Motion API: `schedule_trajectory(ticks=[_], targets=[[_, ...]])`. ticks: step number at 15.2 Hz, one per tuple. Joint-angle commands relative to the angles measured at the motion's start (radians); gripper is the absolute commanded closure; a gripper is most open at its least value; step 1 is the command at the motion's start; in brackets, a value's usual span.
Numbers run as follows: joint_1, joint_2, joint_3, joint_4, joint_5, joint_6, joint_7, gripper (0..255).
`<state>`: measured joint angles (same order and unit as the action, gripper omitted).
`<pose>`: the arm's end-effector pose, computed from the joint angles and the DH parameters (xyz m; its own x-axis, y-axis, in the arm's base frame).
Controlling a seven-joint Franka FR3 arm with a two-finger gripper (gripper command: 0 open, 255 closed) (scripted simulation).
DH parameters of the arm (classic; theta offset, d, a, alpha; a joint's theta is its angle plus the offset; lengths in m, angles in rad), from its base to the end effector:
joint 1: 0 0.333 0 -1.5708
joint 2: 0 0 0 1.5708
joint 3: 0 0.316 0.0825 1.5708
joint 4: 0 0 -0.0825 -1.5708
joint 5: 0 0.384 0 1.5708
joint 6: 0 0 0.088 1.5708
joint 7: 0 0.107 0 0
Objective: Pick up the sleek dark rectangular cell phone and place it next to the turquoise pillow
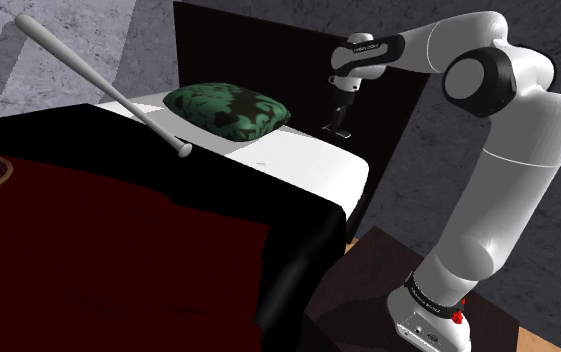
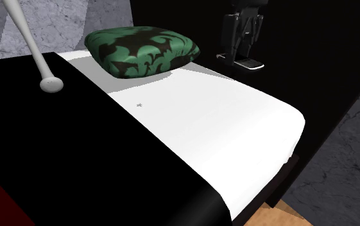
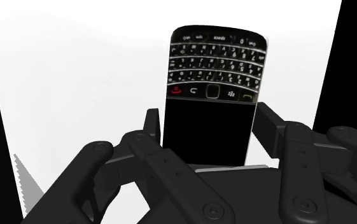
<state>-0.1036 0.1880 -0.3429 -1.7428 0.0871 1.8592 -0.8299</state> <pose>0.5557 -0.2457 0.4630 0.9354 0.3527 -0.0266 0.3508 -0.9347 -0.0572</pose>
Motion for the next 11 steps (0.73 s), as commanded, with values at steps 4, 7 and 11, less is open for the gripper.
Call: schedule_trajectory(ticks=[4, 7, 11], targets=[[0.0, -0.013, -0.002, 0.05, -0.006, -0.062, 0.004, 255], [-0.001, -0.016, -0.003, 0.086, -0.007, -0.102, 0.006, 255], [-0.003, -0.017, -0.004, 0.139, -0.008, -0.155, 0.007, 255]])
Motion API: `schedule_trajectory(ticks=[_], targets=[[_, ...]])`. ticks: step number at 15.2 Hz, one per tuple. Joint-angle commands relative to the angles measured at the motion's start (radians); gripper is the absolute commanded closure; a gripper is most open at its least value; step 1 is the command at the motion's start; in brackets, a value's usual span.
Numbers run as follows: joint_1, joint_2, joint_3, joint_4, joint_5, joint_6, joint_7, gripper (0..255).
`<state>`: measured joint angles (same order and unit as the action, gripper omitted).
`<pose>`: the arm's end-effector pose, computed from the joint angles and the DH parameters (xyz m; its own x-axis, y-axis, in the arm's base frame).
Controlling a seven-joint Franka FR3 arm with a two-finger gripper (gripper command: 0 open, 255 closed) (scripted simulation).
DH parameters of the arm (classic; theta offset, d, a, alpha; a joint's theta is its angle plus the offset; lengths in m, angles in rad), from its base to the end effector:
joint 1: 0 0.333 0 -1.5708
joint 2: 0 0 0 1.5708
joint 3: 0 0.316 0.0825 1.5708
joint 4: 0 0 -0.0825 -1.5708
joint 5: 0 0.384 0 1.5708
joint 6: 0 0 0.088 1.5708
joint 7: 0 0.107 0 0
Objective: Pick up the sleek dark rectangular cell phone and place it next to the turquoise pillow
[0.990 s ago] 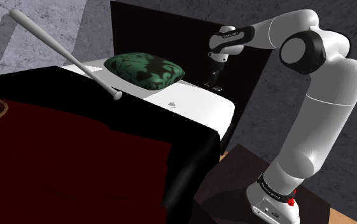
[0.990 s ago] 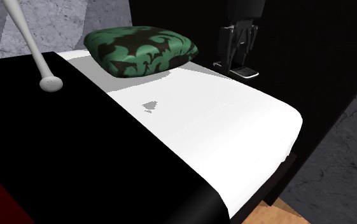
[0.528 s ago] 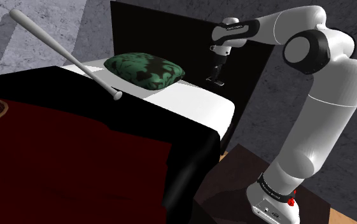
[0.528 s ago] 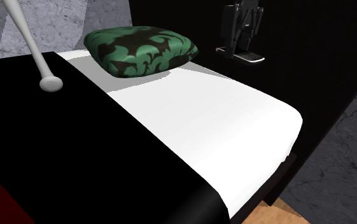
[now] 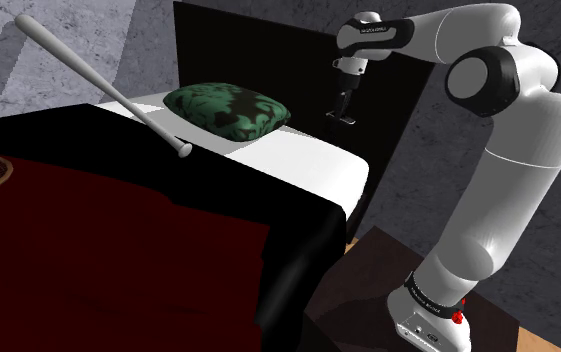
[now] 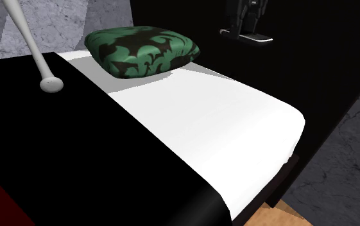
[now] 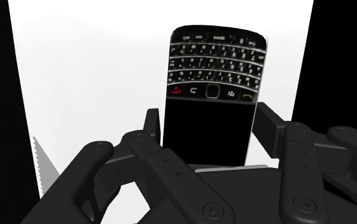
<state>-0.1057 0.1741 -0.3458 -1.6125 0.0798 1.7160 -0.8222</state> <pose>0.5556 -0.2456 0.5210 0.9354 0.3527 -0.0267 0.3508 -0.9347 -0.0572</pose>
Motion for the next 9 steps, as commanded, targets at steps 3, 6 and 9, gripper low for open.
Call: schedule_trajectory(ticks=[3, 6, 9], targets=[[-0.002, -0.001, -0.001, 0.052, -0.001, -0.053, 0.001, 255], [0.021, 0.016, 0.016, 0.08, 0.004, -0.064, 0.042, 255], [0.054, 0.048, 0.041, 0.124, 0.013, -0.074, 0.101, 255]])
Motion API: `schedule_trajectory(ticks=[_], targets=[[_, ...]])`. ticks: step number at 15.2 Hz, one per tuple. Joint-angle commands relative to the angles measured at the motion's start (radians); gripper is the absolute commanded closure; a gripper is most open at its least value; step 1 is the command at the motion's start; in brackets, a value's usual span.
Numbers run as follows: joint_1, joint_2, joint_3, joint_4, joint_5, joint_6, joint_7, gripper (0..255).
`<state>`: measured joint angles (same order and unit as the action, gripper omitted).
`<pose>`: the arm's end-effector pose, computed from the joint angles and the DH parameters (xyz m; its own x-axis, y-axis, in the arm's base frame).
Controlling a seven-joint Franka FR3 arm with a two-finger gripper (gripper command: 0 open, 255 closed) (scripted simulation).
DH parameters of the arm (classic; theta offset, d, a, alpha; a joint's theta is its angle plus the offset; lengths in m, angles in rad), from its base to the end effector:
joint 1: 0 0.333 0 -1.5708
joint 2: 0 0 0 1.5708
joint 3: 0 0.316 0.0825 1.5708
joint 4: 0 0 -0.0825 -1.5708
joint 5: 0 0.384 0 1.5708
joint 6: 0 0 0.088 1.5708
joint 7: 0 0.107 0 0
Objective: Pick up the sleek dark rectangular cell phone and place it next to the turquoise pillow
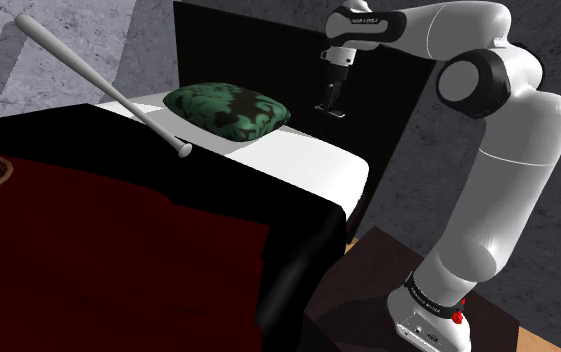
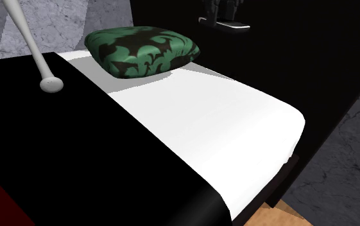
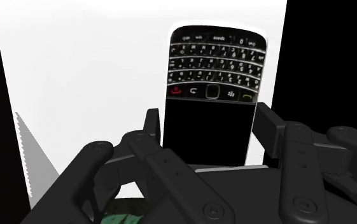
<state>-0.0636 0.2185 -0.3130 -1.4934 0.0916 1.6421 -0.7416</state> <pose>0.5857 -0.2019 0.5441 0.9350 0.3536 -0.0274 0.3517 -0.9344 -0.0577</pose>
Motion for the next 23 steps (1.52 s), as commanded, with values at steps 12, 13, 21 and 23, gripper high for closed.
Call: schedule_trajectory(ticks=[12, 13, 21, 23], targets=[[0.124, 0.24, 0.093, 0.352, 0.043, -0.103, 0.242, 255], [0.131, 0.271, 0.099, 0.401, 0.047, -0.12, 0.26, 255], [0.162, 0.489, 0.13, 0.719, 0.071, -0.215, 0.357, 255], [0.17, 0.463, 0.128, 0.646, 0.068, -0.169, 0.353, 255]])
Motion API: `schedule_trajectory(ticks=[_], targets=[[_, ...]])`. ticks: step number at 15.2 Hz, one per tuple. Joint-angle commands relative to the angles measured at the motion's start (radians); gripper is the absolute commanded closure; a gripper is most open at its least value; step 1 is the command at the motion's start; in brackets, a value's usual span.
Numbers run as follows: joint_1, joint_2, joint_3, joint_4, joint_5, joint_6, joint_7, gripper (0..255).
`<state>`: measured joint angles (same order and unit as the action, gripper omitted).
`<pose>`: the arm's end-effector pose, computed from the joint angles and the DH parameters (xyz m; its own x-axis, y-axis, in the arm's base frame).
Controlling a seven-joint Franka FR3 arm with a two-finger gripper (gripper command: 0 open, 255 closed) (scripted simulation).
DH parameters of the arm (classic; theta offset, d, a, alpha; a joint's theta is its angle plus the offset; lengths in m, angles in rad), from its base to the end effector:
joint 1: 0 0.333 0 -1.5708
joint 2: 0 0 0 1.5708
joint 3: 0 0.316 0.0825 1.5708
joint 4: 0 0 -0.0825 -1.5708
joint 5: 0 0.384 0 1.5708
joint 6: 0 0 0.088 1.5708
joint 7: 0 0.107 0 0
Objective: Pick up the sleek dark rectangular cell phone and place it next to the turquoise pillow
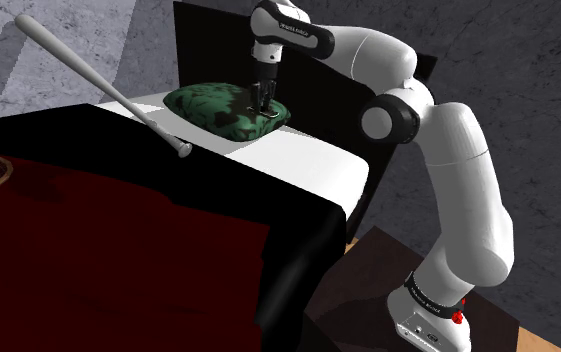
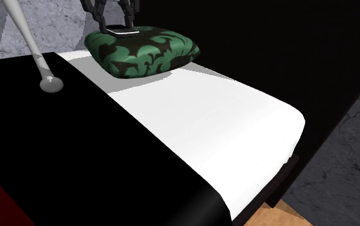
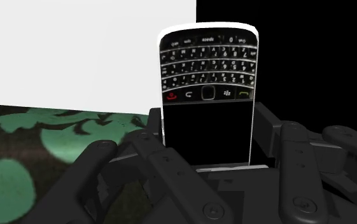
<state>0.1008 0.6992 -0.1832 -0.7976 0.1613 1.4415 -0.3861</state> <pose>0.7247 0.0126 0.5247 0.9352 0.3531 -0.0277 0.3512 -0.9345 -0.0579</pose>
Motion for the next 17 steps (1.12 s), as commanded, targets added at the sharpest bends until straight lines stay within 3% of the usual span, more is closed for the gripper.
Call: schedule_trajectory(ticks=[1, 17], targets=[[0.009, -0.028, -0.003, -0.081, -0.003, 0.053, -0.004, 255], [0.037, -0.081, -0.005, -0.386, -0.007, 0.304, -0.023, 255]])
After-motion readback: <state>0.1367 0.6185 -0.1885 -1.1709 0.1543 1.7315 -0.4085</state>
